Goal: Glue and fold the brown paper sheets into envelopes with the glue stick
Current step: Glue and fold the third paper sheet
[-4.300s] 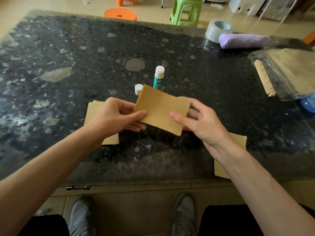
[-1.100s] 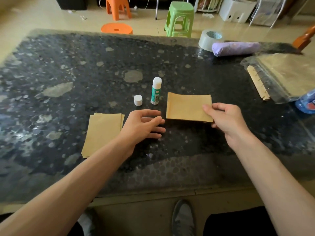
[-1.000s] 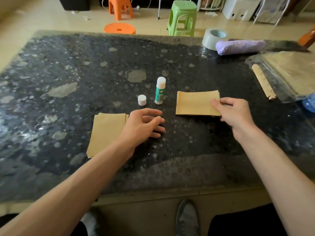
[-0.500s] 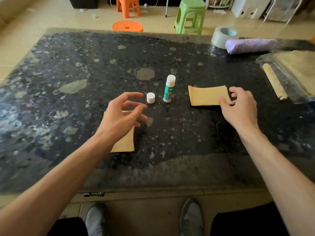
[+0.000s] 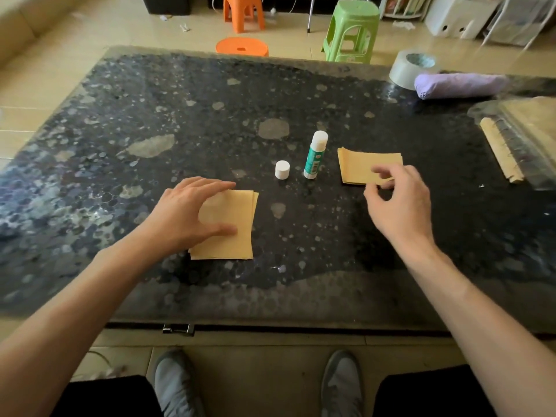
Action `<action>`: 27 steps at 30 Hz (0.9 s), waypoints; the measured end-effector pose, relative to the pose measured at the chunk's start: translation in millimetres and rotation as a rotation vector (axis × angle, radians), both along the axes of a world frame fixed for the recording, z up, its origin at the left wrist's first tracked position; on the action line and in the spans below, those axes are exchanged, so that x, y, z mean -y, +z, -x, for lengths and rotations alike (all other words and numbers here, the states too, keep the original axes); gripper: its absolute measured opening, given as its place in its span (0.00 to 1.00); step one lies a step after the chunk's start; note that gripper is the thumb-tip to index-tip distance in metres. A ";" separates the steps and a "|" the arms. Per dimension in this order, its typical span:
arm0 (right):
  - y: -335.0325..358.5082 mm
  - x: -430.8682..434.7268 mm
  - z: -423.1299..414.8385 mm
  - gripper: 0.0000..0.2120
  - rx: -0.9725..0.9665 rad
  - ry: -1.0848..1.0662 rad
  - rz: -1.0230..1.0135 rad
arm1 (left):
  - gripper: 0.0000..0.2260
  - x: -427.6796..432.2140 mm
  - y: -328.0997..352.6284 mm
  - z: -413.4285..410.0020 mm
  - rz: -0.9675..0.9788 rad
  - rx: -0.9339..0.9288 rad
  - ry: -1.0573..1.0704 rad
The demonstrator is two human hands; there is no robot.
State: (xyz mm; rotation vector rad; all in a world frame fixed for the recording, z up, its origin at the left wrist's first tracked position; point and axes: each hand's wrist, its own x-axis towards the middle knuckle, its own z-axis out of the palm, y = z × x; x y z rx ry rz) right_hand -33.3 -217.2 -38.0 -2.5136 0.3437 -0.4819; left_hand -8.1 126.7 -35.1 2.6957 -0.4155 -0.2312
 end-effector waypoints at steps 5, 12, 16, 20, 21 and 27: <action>-9.0 -44.2 13.8 0.11 0.017 0.219 0.017 | 0.39 3.7 1.4 -3.4 -0.082 0.076 -0.005; -16.6 -82.0 23.0 0.13 -0.039 0.430 -0.021 | 0.28 8.1 5.2 -2.4 0.134 0.102 0.028; -15.8 -90.6 26.0 0.15 -0.112 0.494 -0.051 | 0.13 8.9 8.2 -3.3 0.272 0.130 0.109; -14.0 -92.9 26.7 0.15 -0.145 0.511 -0.040 | 0.05 6.6 7.3 -1.8 0.252 0.225 0.137; -13.0 -93.2 26.5 0.15 -0.153 0.513 -0.044 | 0.05 6.9 7.0 -1.3 0.245 0.254 0.137; -13.0 -95.9 28.7 0.17 -0.181 0.542 -0.026 | 0.02 18.3 2.7 -6.9 0.202 0.411 0.141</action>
